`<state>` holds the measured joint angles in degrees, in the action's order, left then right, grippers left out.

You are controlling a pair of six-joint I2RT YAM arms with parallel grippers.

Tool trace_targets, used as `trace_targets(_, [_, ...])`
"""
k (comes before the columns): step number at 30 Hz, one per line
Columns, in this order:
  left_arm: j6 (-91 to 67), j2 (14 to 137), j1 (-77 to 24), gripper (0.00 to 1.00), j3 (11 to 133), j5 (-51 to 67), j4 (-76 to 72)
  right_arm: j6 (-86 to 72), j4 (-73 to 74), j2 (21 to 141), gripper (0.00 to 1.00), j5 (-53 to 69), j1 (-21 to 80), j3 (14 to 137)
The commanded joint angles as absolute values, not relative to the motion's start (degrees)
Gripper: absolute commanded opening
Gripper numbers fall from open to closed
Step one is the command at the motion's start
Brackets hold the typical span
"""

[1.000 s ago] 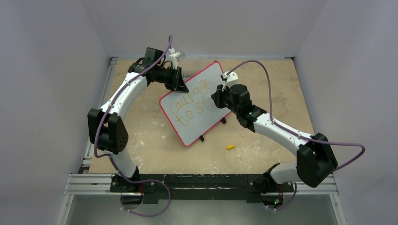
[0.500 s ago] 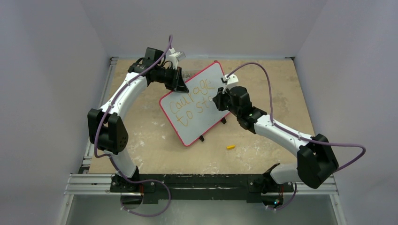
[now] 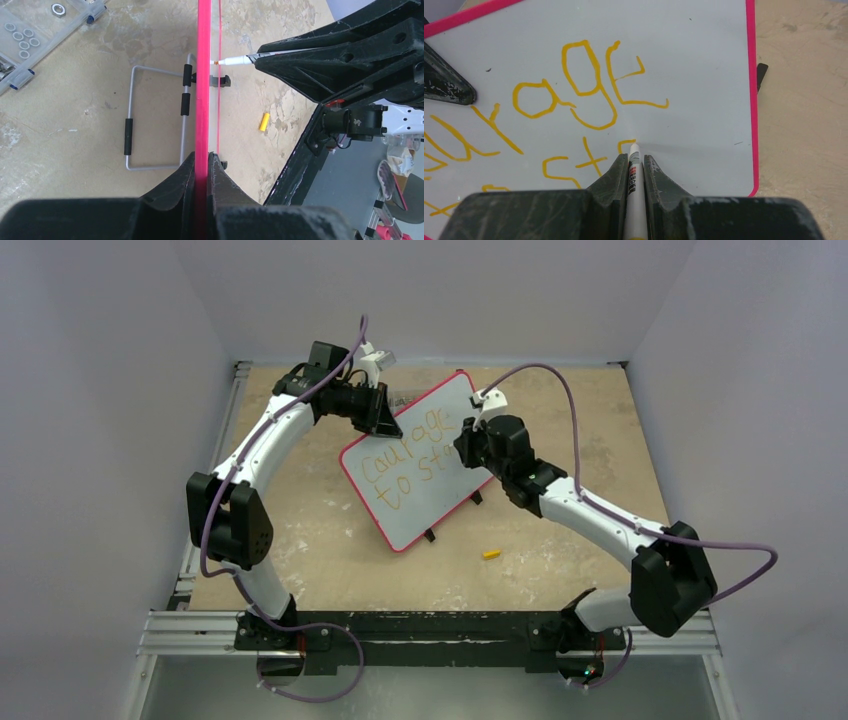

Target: Write a sentence on the whiteboard

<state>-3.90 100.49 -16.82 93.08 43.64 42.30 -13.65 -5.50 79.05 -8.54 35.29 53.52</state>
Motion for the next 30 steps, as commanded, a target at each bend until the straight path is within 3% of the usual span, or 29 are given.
trace_targets(1, [-1.5, 98.8, -18.0, 0.00, 92.0, 40.4, 46.6, -12.1, -6.3, 79.9, 0.00, -10.0, 35.4, 57.3])
trace_targets(30, [-1.4, 98.6, -18.0, 0.00, 91.9, 40.3, 46.6, -13.6, -5.9, 76.6, 0.00, -10.4, 35.4, 51.5])
